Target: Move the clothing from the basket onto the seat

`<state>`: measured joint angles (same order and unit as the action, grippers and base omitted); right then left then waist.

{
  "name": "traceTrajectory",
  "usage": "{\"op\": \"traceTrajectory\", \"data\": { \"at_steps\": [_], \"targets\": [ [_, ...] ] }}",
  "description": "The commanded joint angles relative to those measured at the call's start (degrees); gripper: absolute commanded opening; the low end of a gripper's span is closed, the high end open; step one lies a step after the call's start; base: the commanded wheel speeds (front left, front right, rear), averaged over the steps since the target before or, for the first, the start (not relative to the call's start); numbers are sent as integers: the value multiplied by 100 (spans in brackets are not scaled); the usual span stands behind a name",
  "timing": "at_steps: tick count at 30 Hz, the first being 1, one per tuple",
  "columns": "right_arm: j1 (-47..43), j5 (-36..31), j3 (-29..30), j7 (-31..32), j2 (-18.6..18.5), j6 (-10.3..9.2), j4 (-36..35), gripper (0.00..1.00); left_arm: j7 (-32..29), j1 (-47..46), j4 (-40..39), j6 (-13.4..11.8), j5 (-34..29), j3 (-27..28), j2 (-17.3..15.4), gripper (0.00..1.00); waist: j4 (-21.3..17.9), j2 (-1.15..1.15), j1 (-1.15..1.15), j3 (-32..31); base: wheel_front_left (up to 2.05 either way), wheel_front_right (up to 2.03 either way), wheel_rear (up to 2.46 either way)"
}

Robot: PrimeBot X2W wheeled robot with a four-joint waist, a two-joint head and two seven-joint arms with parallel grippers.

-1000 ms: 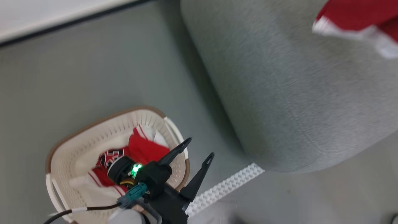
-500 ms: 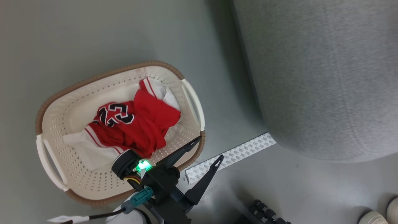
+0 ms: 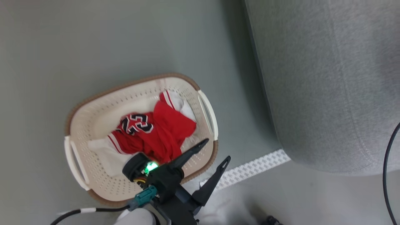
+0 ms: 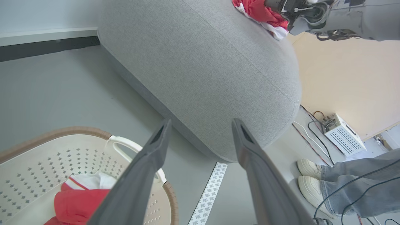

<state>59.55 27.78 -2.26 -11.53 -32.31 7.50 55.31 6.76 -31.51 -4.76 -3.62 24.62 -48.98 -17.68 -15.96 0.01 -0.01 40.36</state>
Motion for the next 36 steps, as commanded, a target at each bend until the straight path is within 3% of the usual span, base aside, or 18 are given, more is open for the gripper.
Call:
{"op": "traceTrajectory", "data": {
  "at_steps": [1, 7, 14, 19, 25, 31, 36],
  "targets": [
    [-291, -44, -81, 70, -100, -2, -18, 100, 72, 175, 165, 28, 65, -69, 72, 100, 260, -1, 1, -826, 0, 0, 0],
    [-1270, -100, -395, 131, -200, -2, -507, 100, 328, 560, 813, -24, 489, -14, 363, 100, 525, -1, 1, -2019, 0, 0, 0],
    [-2453, -119, -217, 119, -175, -2, -1298, 100, 665, 878, 1428, -285, 830, 398, 547, 100, 853, -1, 1, -2906, 0, 0, 0],
    [-3326, -238, 246, 193, 316, -2, -2142, 100, 833, 1096, 1738, -546, 939, 993, 623, 100, 1111, -1, 1, -3409, 0, 0, 0],
    [-4269, -997, 607, 382, 1166, -1, -3386, 100, 849, 1541, 1690, -785, 639, 1895, 620, 100, 1400, -1, 1, -3903, 0, 0, 0],
    [-4965, -1383, 743, 632, 1979, -1, -4409, 100, 847, 2070, 1562, -849, 248, 2701, 620, 100, 1626, -1, 1, -4219, 0, 0, 0],
    [-5497, -1597, 595, 731, 2266, -1, -4873, 100, 847, 2310, 1519, -746, -100, 3122, 656, 100, 1903, -1, 1, -4330, 0, 0, 0]
  ]
}}
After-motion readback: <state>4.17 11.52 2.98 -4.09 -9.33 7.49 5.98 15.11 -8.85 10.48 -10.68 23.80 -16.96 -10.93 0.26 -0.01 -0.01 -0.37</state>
